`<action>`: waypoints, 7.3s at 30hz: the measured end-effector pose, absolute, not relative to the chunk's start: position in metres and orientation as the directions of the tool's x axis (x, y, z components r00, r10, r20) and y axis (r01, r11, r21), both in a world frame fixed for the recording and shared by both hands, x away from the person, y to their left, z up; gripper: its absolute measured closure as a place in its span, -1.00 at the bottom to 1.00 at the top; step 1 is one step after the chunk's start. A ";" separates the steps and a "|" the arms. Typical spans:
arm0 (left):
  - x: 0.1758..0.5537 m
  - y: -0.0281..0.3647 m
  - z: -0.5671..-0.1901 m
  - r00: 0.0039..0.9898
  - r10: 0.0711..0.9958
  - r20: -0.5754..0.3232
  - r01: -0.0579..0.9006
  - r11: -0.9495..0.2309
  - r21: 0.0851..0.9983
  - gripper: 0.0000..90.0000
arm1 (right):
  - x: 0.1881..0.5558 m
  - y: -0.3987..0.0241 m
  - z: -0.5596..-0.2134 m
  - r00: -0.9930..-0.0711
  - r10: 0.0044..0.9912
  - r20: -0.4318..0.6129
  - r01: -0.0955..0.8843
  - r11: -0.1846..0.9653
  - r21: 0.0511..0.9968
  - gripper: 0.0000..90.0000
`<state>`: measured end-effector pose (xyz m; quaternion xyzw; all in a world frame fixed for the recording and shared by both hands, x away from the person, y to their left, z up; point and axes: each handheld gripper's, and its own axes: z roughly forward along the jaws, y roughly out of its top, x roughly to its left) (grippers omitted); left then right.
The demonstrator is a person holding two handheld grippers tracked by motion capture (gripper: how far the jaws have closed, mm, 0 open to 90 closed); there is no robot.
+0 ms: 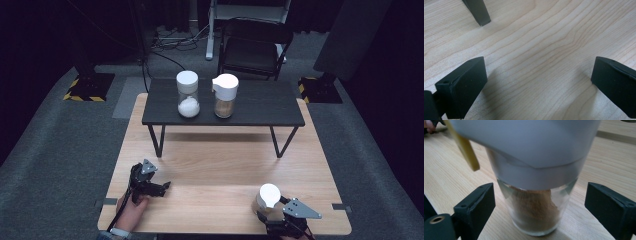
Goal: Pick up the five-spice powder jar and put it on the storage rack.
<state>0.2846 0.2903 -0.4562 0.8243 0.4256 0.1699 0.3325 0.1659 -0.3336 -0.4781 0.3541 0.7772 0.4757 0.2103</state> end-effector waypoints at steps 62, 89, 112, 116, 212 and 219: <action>0.286 0.288 -0.456 0.576 0.817 -0.005 0.592 -0.412 0.693 -1.00 | 0.185 -0.339 -0.436 -0.681 0.732 -0.012 0.317 0.309 0.897 -0.32; 0.288 0.286 -0.456 0.573 0.819 -0.004 0.591 -0.411 0.694 -1.00 | 0.215 -0.358 -0.362 -0.688 0.724 -0.040 0.289 0.325 0.900 -0.32; 0.289 0.279 -0.456 0.556 0.831 -0.007 0.602 -0.397 0.693 -1.00 | 0.262 -0.350 -0.316 -0.719 0.694 -0.026 0.288 0.332 0.898 -0.32; 0.289 0.279 -0.456 0.553 0.833 -0.008 0.604 -0.394 0.693 -1.00 | 0.271 -0.349 -0.307 -0.721 0.692 -0.022 0.287 0.328 0.900 -0.32; 0.288 0.278 -0.456 0.551 0.835 -0.009 0.606 -0.392 0.692 -1.00 | 0.408 -0.288 -0.254 -0.700 0.714 0.005 0.362 0.349 0.865 -0.42; 0.288 0.278 -0.456 0.551 0.834 -0.009 0.606 -0.393 0.692 -1.00 | 0.403 -0.299 -0.254 -0.711 0.702 0.040 0.355 0.310 0.882 -0.77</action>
